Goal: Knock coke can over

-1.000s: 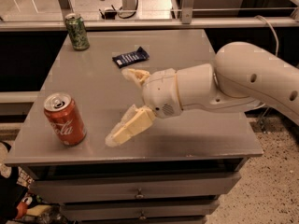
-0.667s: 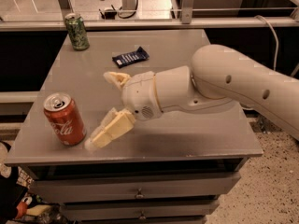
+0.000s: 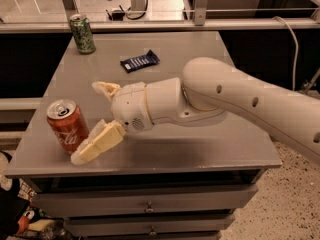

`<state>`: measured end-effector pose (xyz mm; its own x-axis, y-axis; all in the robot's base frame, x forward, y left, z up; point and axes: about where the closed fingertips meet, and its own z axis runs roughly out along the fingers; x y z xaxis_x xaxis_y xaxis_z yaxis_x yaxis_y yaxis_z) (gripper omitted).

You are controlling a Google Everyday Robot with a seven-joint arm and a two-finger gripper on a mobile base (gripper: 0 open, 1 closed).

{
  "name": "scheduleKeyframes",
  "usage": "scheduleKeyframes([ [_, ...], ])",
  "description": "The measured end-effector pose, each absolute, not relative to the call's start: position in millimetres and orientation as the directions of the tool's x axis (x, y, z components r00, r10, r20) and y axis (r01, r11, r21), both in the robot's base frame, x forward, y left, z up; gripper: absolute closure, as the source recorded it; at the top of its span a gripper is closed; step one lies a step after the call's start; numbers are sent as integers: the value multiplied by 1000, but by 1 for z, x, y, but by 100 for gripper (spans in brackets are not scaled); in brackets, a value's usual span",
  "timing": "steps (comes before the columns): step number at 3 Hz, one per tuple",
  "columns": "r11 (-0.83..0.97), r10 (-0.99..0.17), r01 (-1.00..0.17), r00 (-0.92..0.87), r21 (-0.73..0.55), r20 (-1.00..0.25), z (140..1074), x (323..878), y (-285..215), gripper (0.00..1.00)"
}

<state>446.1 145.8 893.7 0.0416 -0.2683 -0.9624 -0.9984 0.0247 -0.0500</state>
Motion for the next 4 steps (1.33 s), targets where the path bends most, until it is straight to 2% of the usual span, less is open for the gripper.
scheduleKeyframes([
  [1, 14, -189, -999, 39, -42, -981, 885, 447, 158, 2],
  [3, 0, -140, -999, 42, -43, -989, 882, 446, 167, 26],
  [4, -5, -141, -999, 45, -45, -989, 883, 444, 170, 57],
])
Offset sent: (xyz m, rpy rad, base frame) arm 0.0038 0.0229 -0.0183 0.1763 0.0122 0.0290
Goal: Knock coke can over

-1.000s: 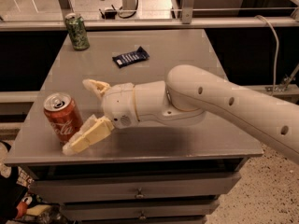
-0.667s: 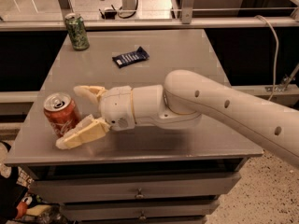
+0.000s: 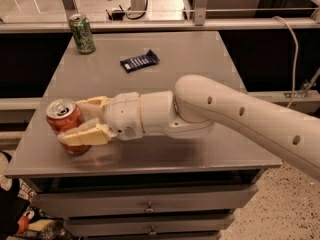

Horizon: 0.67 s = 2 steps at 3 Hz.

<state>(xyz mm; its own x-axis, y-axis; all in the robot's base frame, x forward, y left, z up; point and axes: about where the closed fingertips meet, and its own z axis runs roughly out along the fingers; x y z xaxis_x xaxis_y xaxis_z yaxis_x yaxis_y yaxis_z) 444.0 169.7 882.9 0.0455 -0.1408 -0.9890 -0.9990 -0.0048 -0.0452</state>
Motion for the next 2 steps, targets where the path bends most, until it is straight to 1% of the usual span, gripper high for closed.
scheduleKeyframes([
  [1, -8, -141, -999, 48, -47, -989, 884, 443, 171, 80],
  [2, -11, -141, -999, 50, -48, -989, 884, 442, 173, 100],
])
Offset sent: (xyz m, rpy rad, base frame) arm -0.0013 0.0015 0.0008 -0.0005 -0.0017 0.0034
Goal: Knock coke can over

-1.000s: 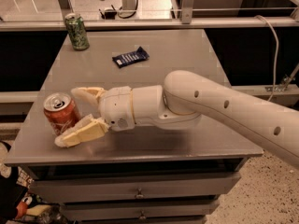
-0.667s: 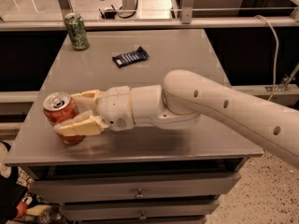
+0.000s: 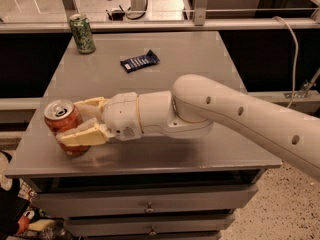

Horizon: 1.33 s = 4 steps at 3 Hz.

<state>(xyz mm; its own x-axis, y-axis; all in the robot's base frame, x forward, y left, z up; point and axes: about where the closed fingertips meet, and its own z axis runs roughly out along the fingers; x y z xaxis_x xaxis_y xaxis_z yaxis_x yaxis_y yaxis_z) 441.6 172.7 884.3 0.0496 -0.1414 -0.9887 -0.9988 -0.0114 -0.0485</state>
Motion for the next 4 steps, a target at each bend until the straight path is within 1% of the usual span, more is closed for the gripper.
scheduleKeyframes([
  [1, -10, -151, -999, 51, -50, -987, 886, 442, 172, 100],
  [2, 11, -235, -998, 60, -65, -970, 896, 446, 161, 100],
  [4, 72, -466, -993, 51, -95, -883, 914, 462, 125, 100],
])
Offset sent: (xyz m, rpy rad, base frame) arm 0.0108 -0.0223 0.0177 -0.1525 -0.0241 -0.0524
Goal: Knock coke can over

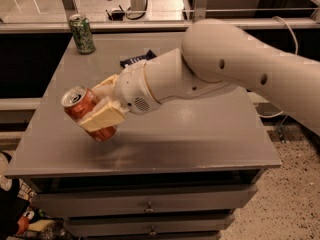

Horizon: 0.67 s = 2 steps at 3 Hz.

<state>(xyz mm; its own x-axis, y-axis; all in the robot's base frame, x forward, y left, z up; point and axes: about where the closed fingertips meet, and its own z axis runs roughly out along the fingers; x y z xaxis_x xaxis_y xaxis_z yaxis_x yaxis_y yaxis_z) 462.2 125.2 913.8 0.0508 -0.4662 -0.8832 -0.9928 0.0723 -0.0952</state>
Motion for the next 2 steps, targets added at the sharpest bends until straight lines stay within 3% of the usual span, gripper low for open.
scheduleKeyframes([
  [2, 110, -672, -986, 20, -128, -740, 917, 472, 116, 100],
])
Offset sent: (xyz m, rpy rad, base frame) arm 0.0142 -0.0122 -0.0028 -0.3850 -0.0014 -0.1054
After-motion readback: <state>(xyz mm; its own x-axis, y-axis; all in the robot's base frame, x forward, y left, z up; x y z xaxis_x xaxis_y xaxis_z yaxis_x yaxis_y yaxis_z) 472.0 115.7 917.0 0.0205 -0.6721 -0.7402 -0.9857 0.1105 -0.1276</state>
